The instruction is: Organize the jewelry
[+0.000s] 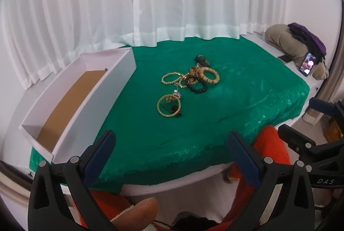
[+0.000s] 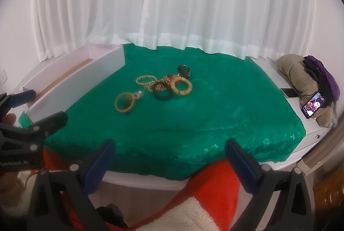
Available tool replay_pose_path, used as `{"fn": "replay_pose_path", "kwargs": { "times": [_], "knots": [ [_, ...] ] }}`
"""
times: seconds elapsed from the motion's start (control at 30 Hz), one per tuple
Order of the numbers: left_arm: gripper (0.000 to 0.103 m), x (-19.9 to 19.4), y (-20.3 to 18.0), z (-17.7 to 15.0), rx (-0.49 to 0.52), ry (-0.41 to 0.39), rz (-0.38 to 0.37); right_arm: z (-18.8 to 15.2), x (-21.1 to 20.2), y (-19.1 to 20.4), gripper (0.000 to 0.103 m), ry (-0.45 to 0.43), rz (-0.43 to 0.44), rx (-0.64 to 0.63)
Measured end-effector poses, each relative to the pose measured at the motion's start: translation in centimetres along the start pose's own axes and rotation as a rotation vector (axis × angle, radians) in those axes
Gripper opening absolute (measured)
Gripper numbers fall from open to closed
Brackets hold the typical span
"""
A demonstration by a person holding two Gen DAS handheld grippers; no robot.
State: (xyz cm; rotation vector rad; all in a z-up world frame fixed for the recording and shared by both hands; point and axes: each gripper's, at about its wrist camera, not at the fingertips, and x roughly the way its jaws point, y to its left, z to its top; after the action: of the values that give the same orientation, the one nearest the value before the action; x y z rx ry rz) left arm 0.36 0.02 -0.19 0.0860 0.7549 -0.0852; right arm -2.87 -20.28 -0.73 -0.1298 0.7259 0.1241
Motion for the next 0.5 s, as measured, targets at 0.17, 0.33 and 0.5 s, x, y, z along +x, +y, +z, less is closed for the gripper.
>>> {"fn": "replay_pose_path", "kwargs": {
  "times": [0.17, 0.33, 0.5],
  "knots": [
    [0.103, -1.0, -0.1, 0.2, -0.003, -0.014, 0.016, 0.0, -0.1, -0.1, 0.103, -0.001, 0.003, 0.001],
    [0.103, -0.8, -0.2, 0.1, -0.005, -0.011, 0.028, 0.0, -0.2, -0.1, 0.103, -0.004, 0.001, 0.001],
    [0.103, -0.7, -0.2, -0.1, -0.005, -0.009, 0.026, 0.1, -0.3, -0.2, 0.103, -0.001, 0.005, 0.001]
  ]
}}
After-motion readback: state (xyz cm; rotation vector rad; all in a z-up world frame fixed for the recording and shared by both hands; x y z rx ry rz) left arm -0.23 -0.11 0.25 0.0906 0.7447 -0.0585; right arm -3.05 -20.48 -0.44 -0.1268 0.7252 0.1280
